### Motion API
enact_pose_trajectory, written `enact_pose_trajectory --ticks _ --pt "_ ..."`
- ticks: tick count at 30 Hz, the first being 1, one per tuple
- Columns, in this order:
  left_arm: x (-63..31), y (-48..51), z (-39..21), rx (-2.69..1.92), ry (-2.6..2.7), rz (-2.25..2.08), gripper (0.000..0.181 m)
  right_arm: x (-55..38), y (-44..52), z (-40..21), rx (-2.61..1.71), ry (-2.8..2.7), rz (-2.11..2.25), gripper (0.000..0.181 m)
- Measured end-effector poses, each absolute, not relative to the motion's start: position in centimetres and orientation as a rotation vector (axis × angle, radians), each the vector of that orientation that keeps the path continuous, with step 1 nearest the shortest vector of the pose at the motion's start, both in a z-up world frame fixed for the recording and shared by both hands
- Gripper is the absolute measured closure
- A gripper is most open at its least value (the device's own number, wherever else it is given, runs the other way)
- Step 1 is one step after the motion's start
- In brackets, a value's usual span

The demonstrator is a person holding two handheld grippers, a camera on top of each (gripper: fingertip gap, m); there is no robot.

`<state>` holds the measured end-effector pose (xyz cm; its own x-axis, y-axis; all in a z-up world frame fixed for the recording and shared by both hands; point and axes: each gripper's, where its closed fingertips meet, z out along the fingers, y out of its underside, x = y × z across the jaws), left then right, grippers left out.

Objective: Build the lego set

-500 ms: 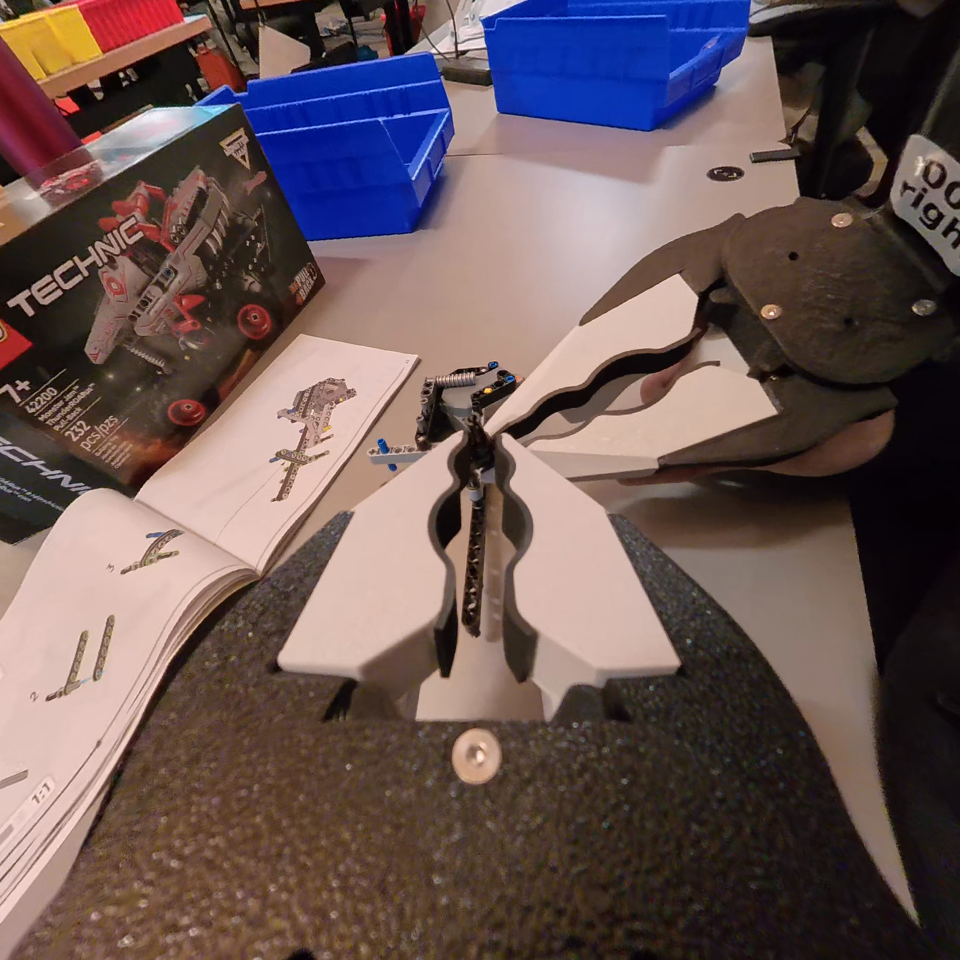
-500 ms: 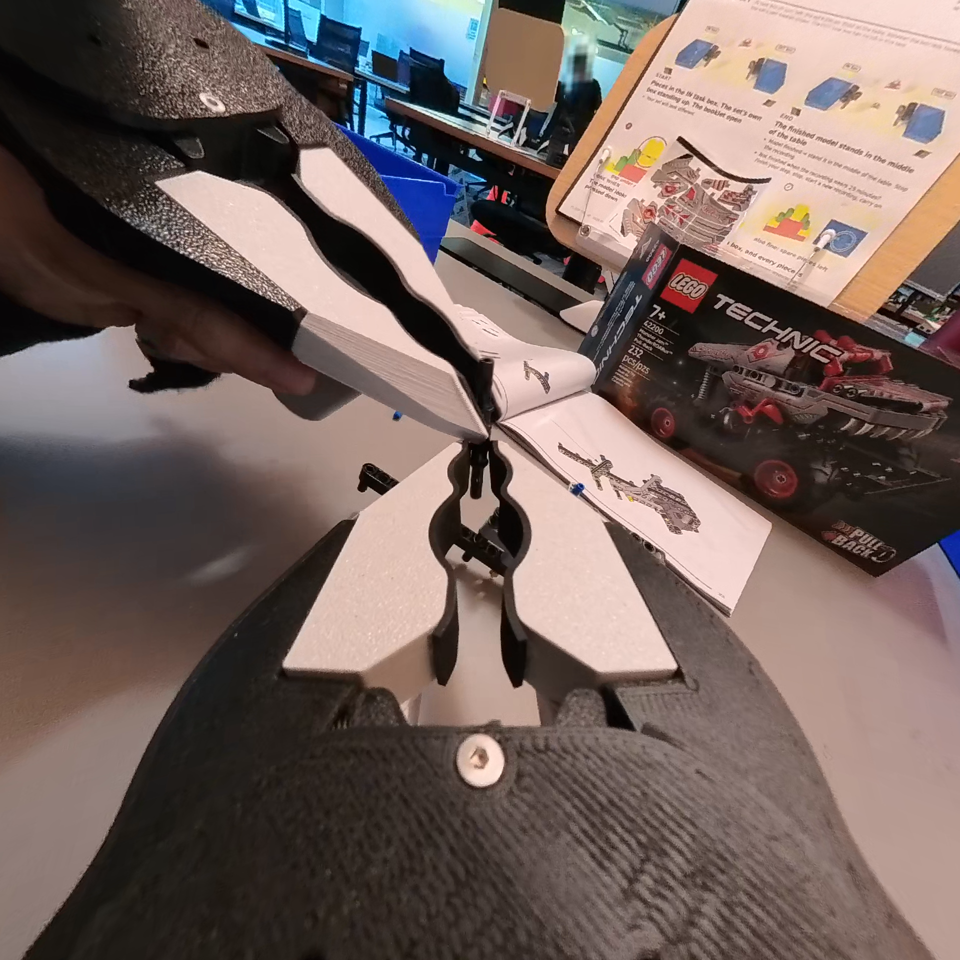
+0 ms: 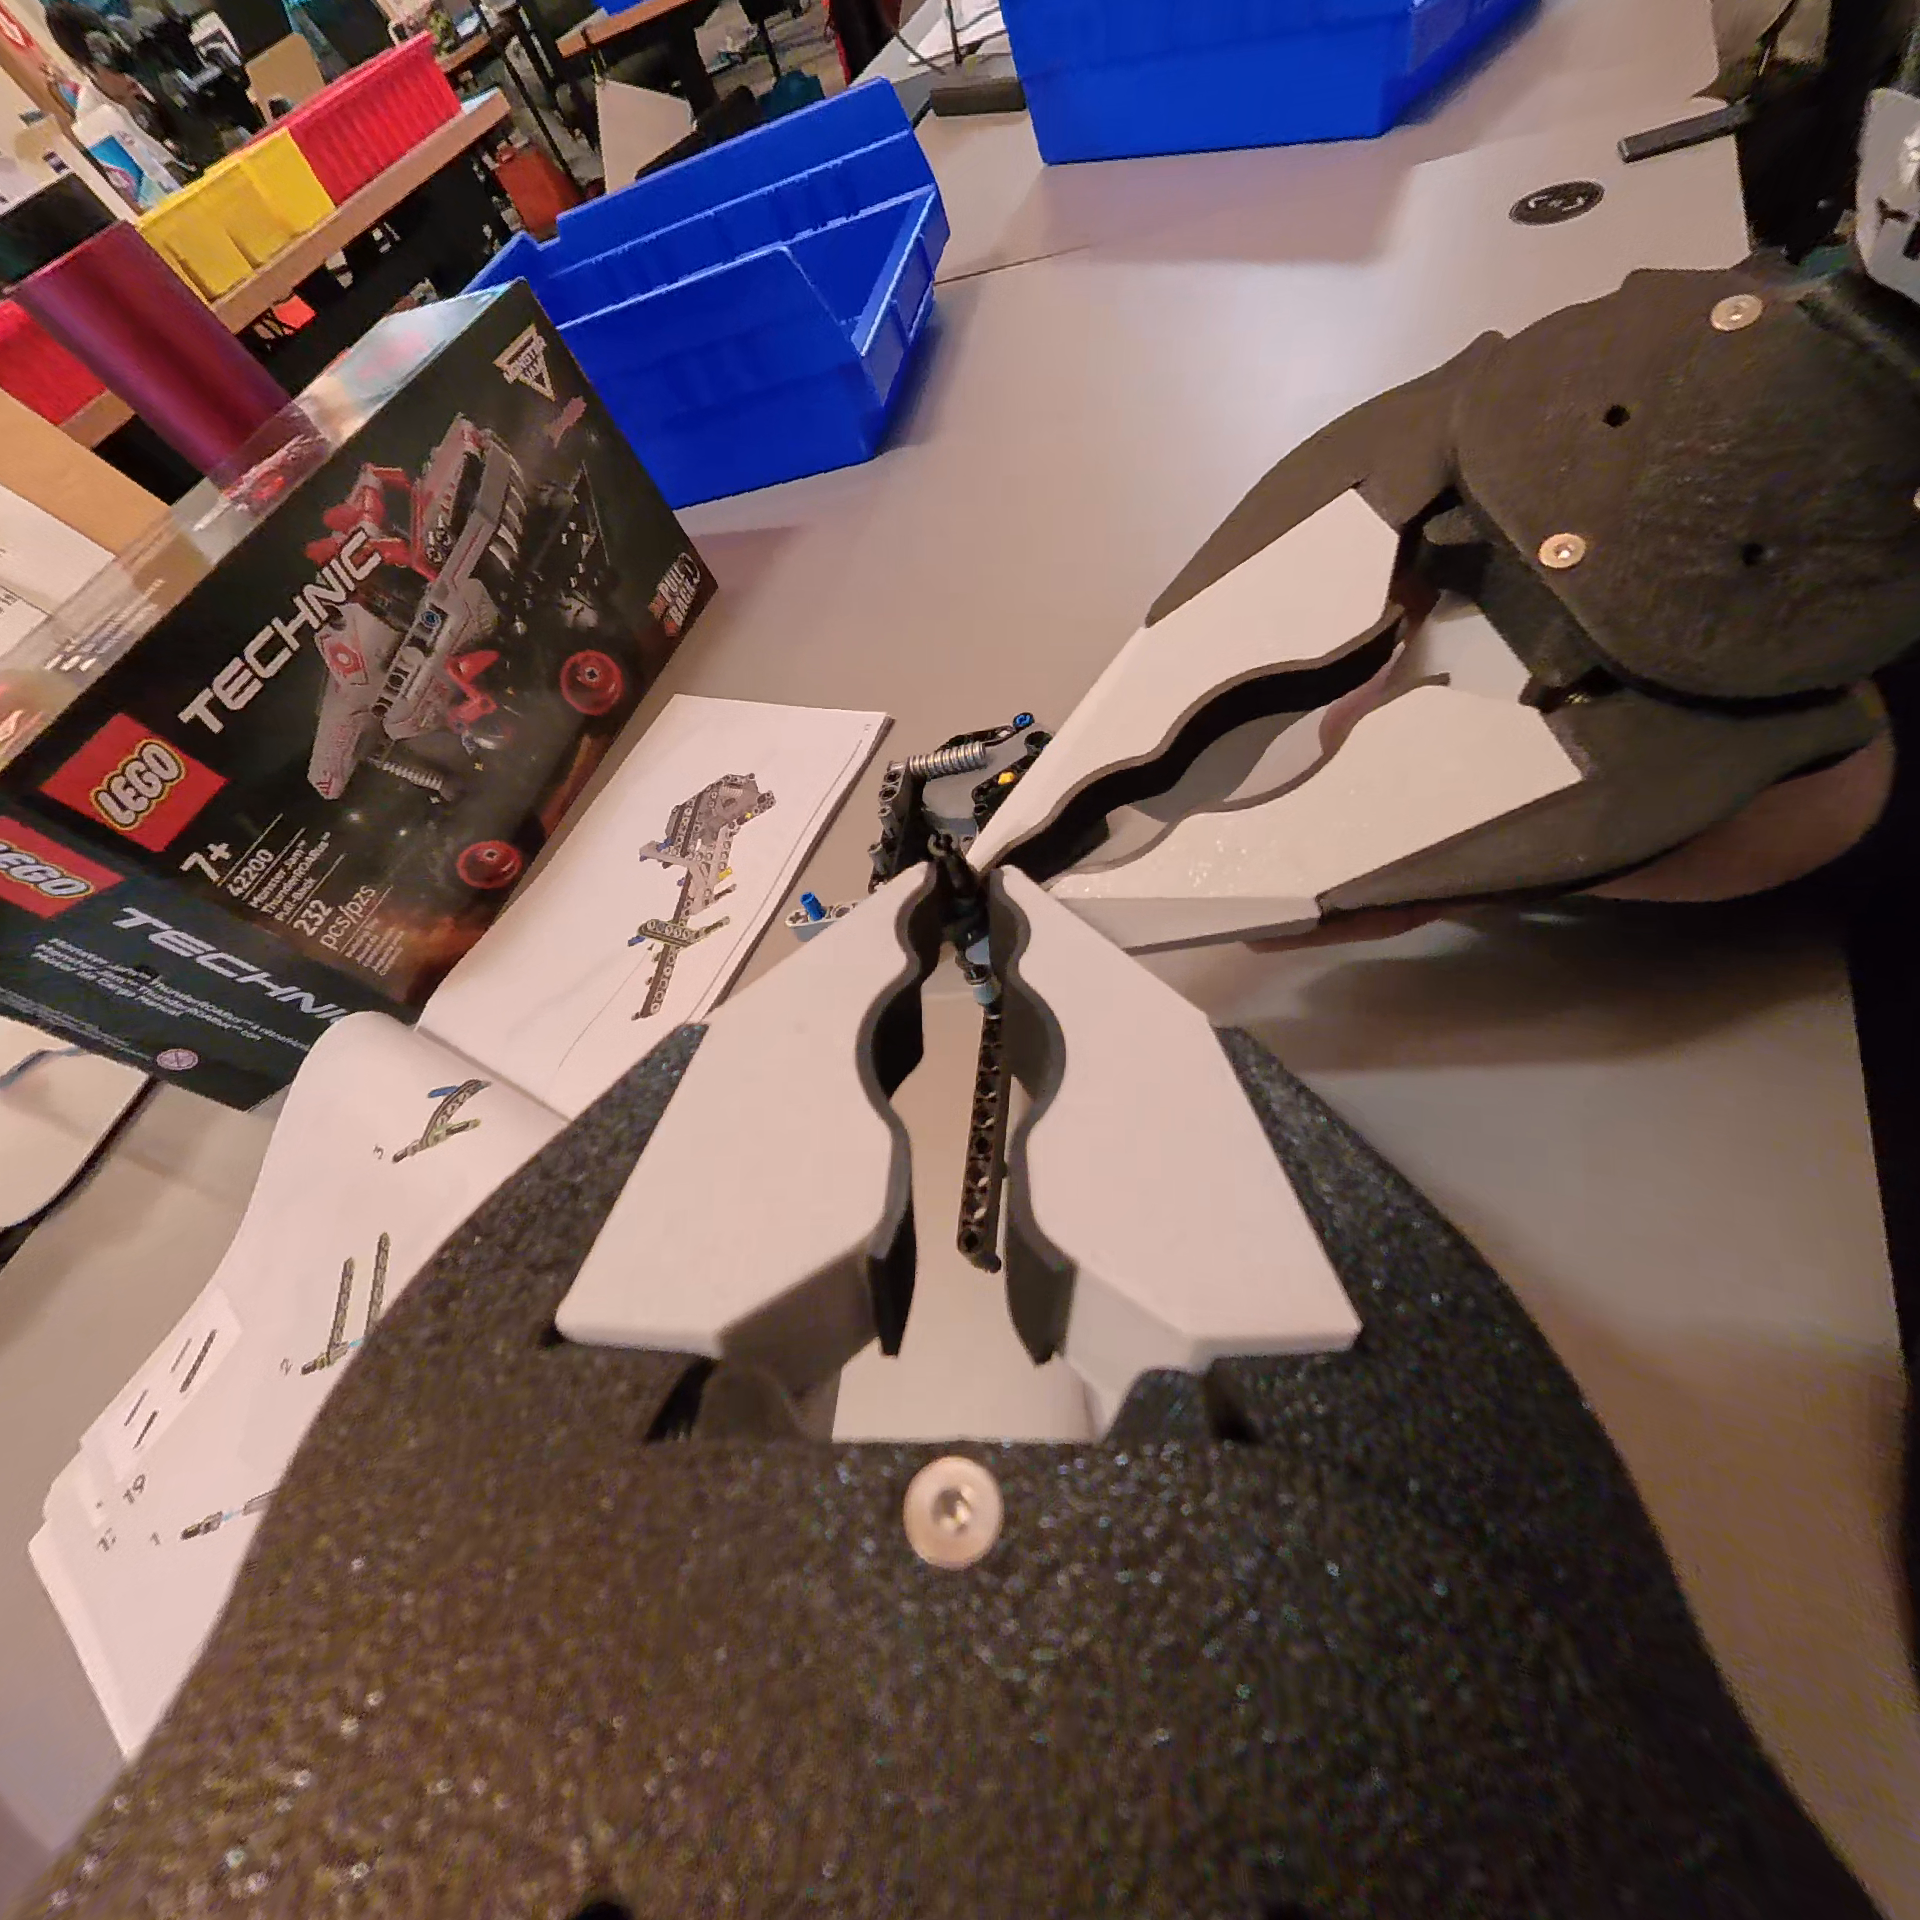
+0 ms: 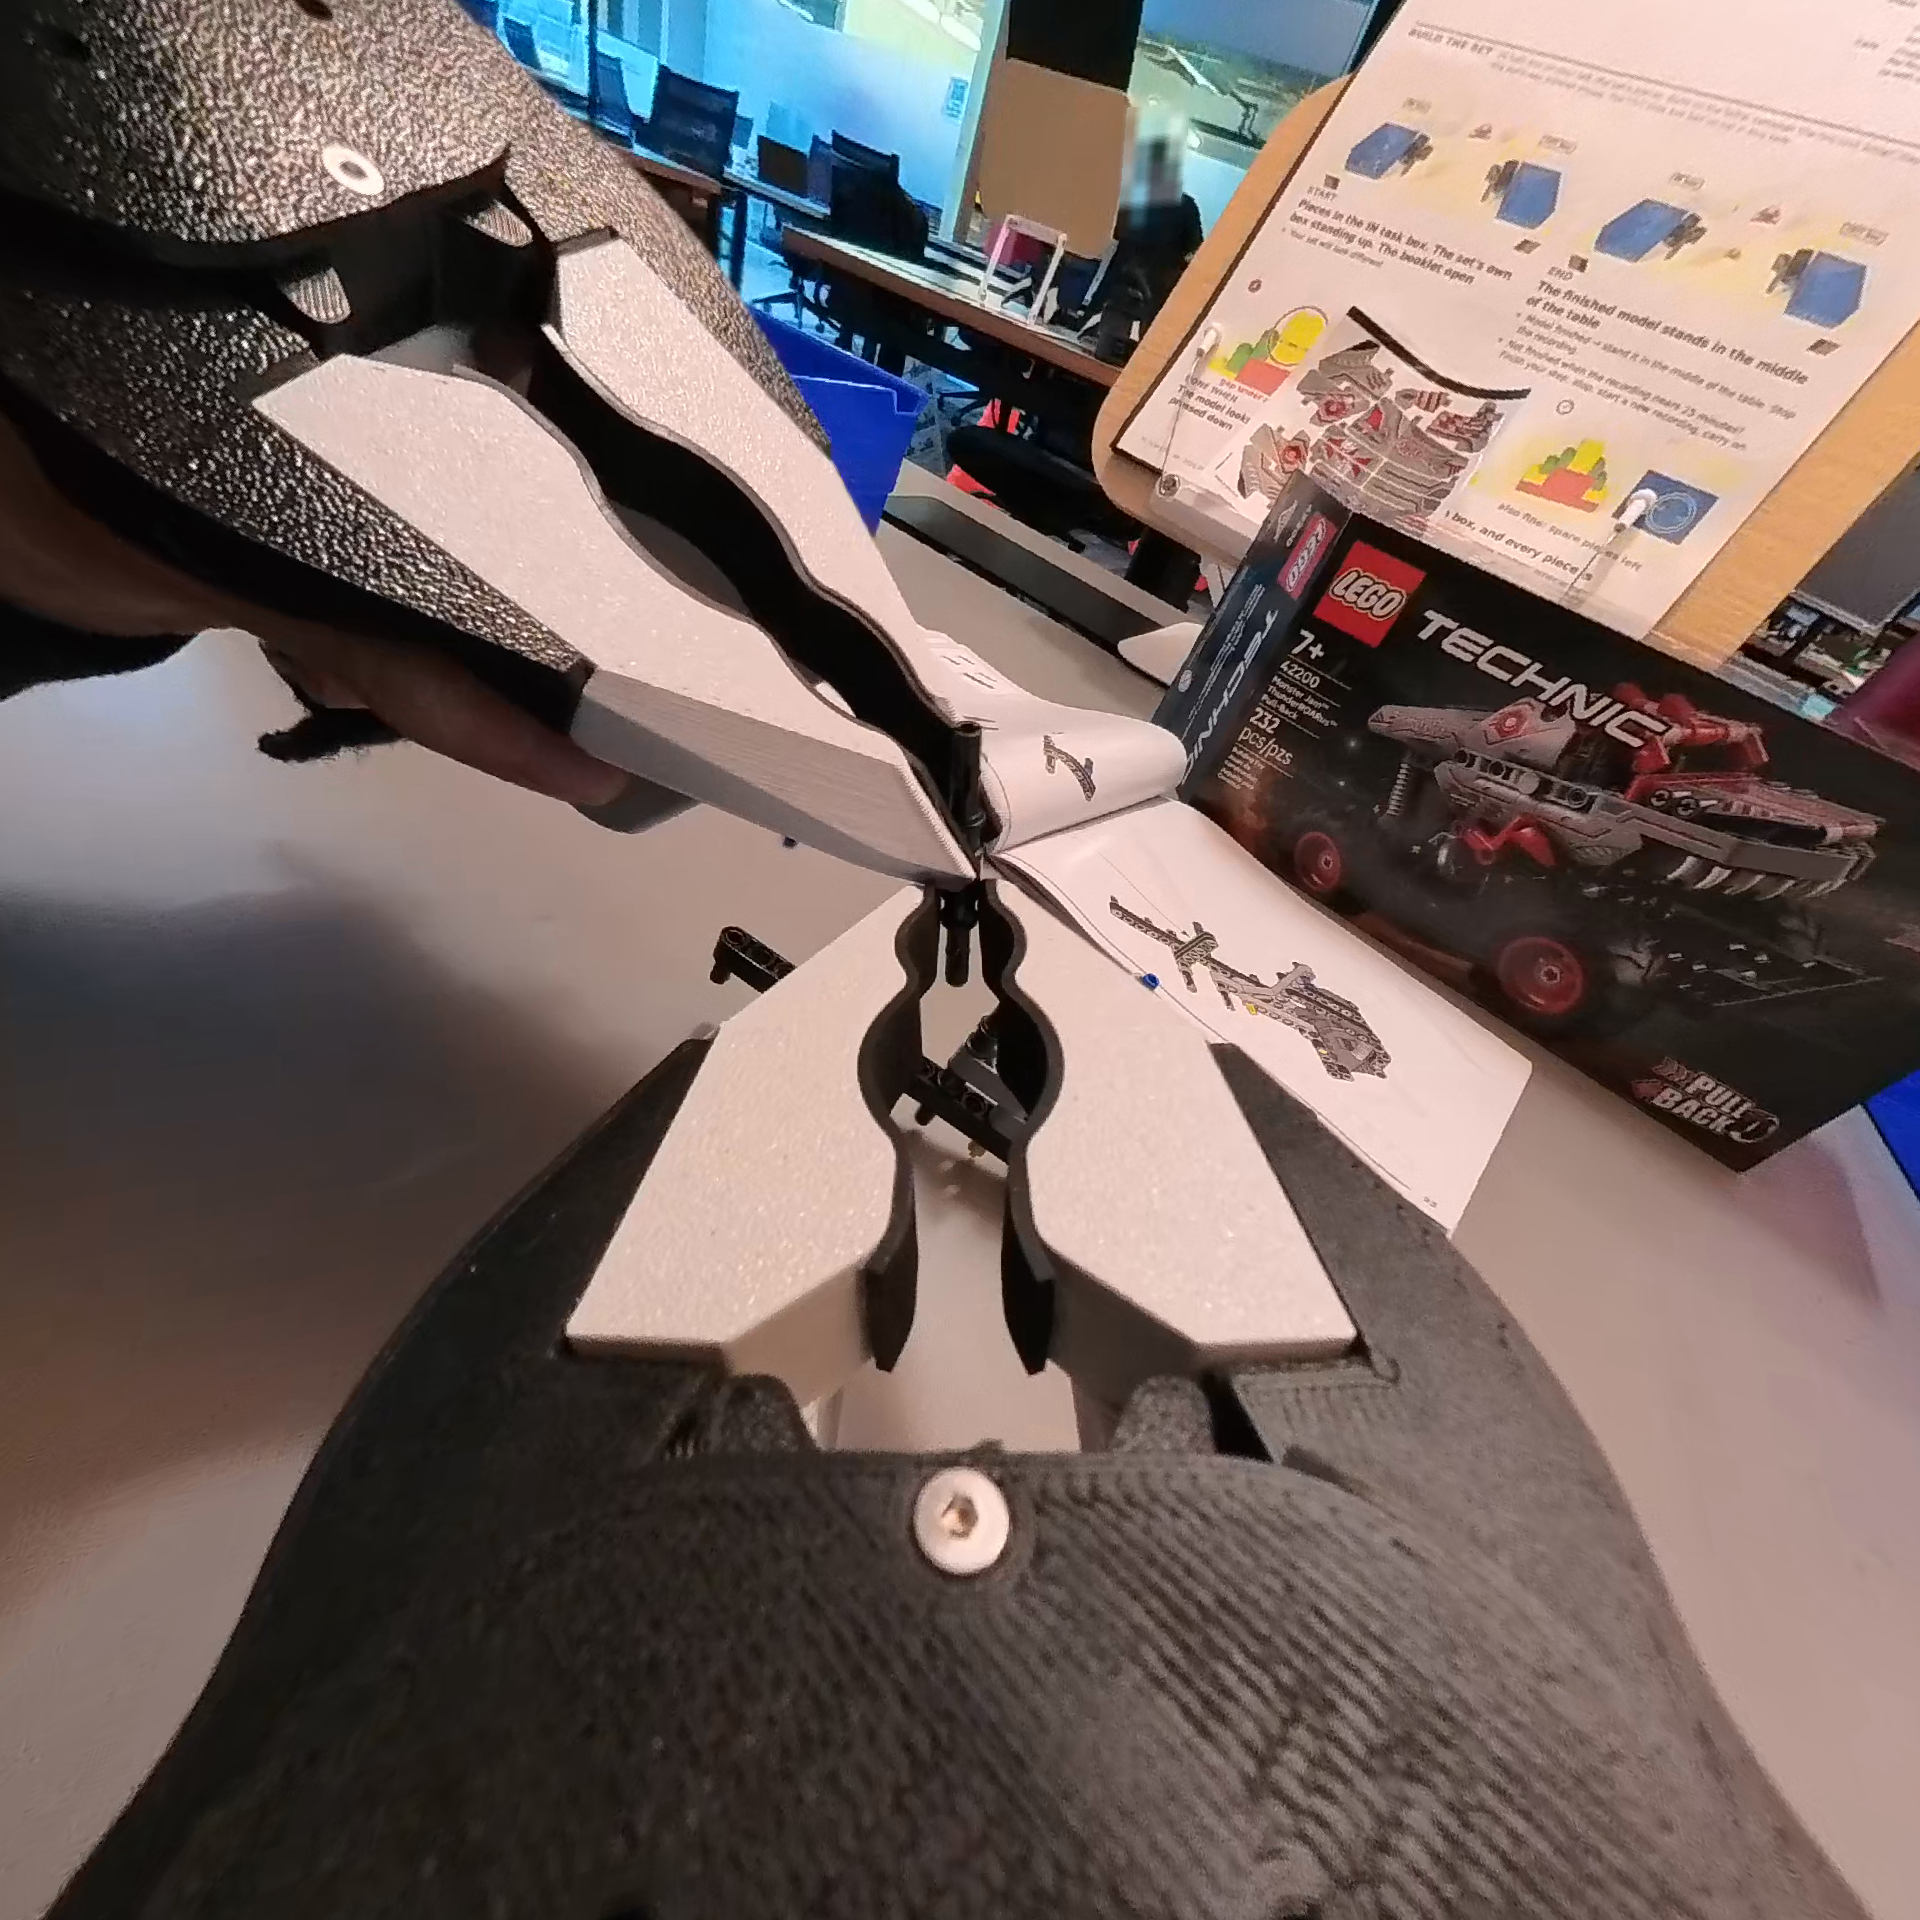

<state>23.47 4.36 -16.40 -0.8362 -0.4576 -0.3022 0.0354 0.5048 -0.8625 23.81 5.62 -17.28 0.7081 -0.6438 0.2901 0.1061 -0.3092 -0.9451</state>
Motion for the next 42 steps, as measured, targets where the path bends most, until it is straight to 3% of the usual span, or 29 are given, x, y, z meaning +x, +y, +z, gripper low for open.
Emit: enact_pose_trajectory --ticks 30,42 --pt "23.5 4.5 -16.6 -0.310 2.266 -1.310 0.176 23.7 5.8 -17.7 -1.758 0.424 -0.738 0.176" --pt "24.2 5.3 -14.4 -0.374 2.170 -1.490 0.166 23.6 5.3 -16.8 -1.662 0.469 -0.467 0.177"
